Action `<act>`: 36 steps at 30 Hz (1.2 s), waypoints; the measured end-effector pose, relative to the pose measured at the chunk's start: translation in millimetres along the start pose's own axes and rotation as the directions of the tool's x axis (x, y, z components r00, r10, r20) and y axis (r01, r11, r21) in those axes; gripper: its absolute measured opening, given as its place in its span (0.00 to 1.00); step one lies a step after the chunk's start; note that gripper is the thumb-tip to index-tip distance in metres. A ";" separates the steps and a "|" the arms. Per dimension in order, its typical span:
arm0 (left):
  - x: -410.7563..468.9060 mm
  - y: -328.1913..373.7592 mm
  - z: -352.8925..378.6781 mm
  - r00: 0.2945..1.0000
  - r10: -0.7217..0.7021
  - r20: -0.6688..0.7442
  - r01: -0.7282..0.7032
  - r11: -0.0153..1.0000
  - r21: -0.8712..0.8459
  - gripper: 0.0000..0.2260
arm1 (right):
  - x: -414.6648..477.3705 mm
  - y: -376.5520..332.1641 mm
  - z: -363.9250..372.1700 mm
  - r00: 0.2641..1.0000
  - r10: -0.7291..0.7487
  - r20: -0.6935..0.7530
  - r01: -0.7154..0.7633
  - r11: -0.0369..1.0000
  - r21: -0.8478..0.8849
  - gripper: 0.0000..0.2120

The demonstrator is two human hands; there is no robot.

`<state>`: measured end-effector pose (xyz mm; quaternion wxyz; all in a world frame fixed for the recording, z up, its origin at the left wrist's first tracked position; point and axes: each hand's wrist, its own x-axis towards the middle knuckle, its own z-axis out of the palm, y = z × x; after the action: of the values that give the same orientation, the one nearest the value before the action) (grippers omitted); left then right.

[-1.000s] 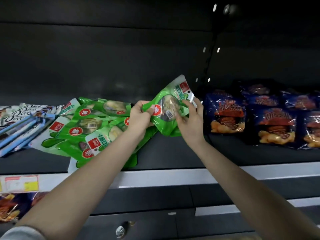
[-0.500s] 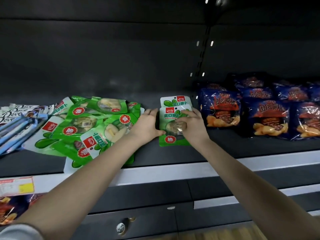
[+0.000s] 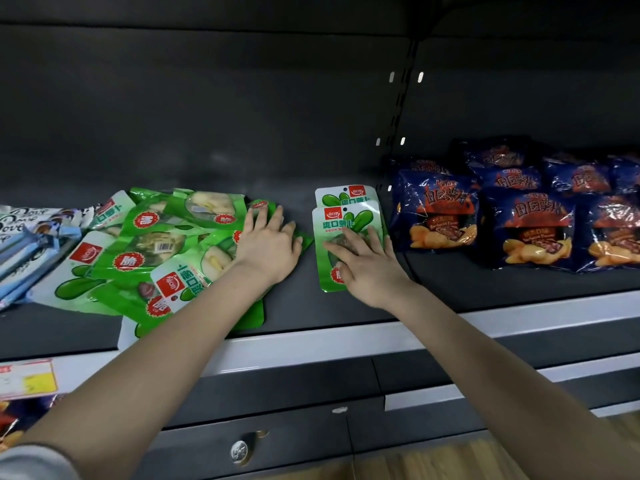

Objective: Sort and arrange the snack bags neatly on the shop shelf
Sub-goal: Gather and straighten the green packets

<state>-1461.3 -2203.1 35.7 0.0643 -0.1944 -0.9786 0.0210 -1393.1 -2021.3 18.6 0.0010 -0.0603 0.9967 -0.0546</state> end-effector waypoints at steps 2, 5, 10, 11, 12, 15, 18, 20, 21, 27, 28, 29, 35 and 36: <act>-0.6 0.2 5.5 1.000 0.003 0.007 -0.003 1.000 0.003 0.23 | 1.1 5.4 0.4 1.000 -0.014 0.002 0.014 1.000 0.003 0.23; -0.4 -1.2 8.1 1.000 -0.002 -0.005 0.002 1.000 0.002 0.23 | 3.1 11.1 3.1 1.000 -0.012 -0.011 0.012 1.000 0.001 0.24; -4.1 -0.6 11.6 1.000 -0.003 -0.025 0.004 1.000 0.015 0.23 | 17.4 17.4 -0.9 0.999 0.030 0.027 -0.031 0.999 0.015 0.25; -4.4 -0.4 12.2 1.000 -0.004 -0.029 0.004 1.000 0.020 0.23 | 20.3 18.1 -2.1 0.999 0.038 0.034 -0.039 0.999 0.019 0.25; -4.5 -0.1 12.7 1.000 -0.006 -0.030 0.006 1.000 0.022 0.23 | 22.3 18.3 -2.8 0.998 0.043 0.037 -0.044 0.999 0.023 0.25; -4.3 0.5 13.4 1.000 -0.013 -0.027 0.013 1.000 0.018 0.23 | 23.5 16.6 -1.9 0.999 0.045 0.024 -0.046 0.999 0.025 0.25; -4.7 1.3 13.9 0.999 -0.015 -0.030 0.015 1.000 0.014 0.23 | 18.5 13.9 0.5 0.998 0.035 -0.057 -0.034 0.999 0.025 0.25; -4.4 0.9 14.2 0.999 -0.015 -0.030 0.016 1.000 0.016 0.23 | 15.9 12.6 -0.7 0.993 0.025 -0.112 -0.021 0.999 0.034 0.25; -4.6 0.9 14.4 1.000 -0.014 -0.027 0.015 1.000 0.020 0.23 | 15.3 11.9 -1.5 0.990 0.015 -0.139 -0.011 1.000 0.029 0.26; -4.8 1.4 14.4 0.999 -0.018 -0.032 0.018 1.000 0.018 0.23 | 15.7 5.0 -3.1 0.941 -0.098 -0.323 0.080 0.994 -0.069 0.23; -4.5 1.5 14.1 0.999 -0.018 -0.031 0.018 1.000 0.017 0.23 | 15.3 4.2 -2.9 0.941 -0.086 -0.327 0.073 0.996 -0.051 0.20; -4.2 1.4 14.0 0.999 -0.018 -0.029 0.019 1.000 0.015 0.23 | 14.6 4.1 -2.9 0.941 -0.067 -0.331 0.063 0.998 -0.021 0.19; -5.2 1.0 14.5 0.999 -0.020 -0.029 0.021 1.000 0.011 0.23 | 15.8 2.2 -2.6 0.951 0.001 -0.310 0.046 0.988 0.145 0.18; -5.3 1.2 14.7 0.999 -0.020 -0.030 0.020 1.000 0.011 0.23 | 16.3 2.0 -2.7 0.955 0.006 -0.297 0.045 0.985 0.165 0.18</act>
<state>-1457.9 -2204.3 20.4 0.0803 -0.1844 -0.9793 0.0232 -1409.6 -2021.0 21.2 -0.1439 -0.0611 0.9766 -0.1479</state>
